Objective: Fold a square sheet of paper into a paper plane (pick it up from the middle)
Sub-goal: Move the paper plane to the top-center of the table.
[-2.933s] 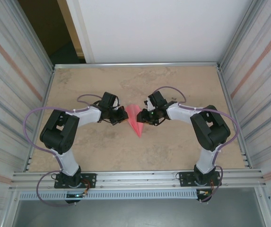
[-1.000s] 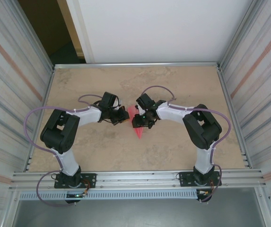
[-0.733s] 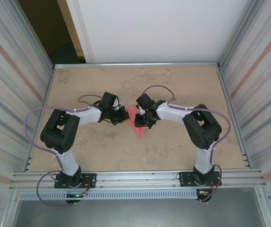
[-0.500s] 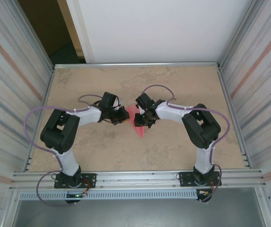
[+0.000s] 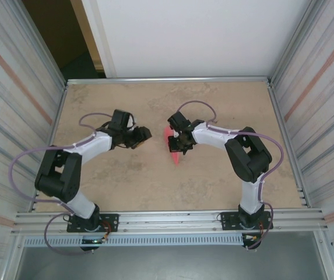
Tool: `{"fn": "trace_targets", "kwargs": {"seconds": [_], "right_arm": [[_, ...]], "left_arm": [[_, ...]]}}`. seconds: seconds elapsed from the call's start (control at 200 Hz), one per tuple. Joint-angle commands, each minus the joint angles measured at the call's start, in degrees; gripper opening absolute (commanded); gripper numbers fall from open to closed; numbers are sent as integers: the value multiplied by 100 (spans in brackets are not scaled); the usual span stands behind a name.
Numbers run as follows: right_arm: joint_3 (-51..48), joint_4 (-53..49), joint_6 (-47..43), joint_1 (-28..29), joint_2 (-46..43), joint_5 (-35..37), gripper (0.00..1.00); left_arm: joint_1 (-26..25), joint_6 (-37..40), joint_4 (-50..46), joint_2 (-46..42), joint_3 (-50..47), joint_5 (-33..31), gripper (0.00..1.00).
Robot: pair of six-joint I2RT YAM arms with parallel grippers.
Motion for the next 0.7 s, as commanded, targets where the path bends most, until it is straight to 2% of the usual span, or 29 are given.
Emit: {"fn": "trace_targets", "kwargs": {"seconds": [0.0, 0.17, 0.351, 0.556, 0.697], "right_arm": [[379, -190, 16, -356, 64, 292, 9], [1120, -448, -356, -638, 490, 594, 9], [1847, -642, -682, -803, 1037, 677, 10], [2362, -960, -815, -862, 1495, 730, 13], [2372, -1010, -773, -862, 1606, 773, 23]], "left_arm": [[177, 194, -677, -428, -180, -667, 59], [328, 313, -995, -840, -386, -1045, 73], [329, 437, -1120, -986, -485, -1162, 85], [332, 509, -1182, -959, -505, -1170, 88], [331, 520, -1177, -962, -518, -1179, 90]]}}
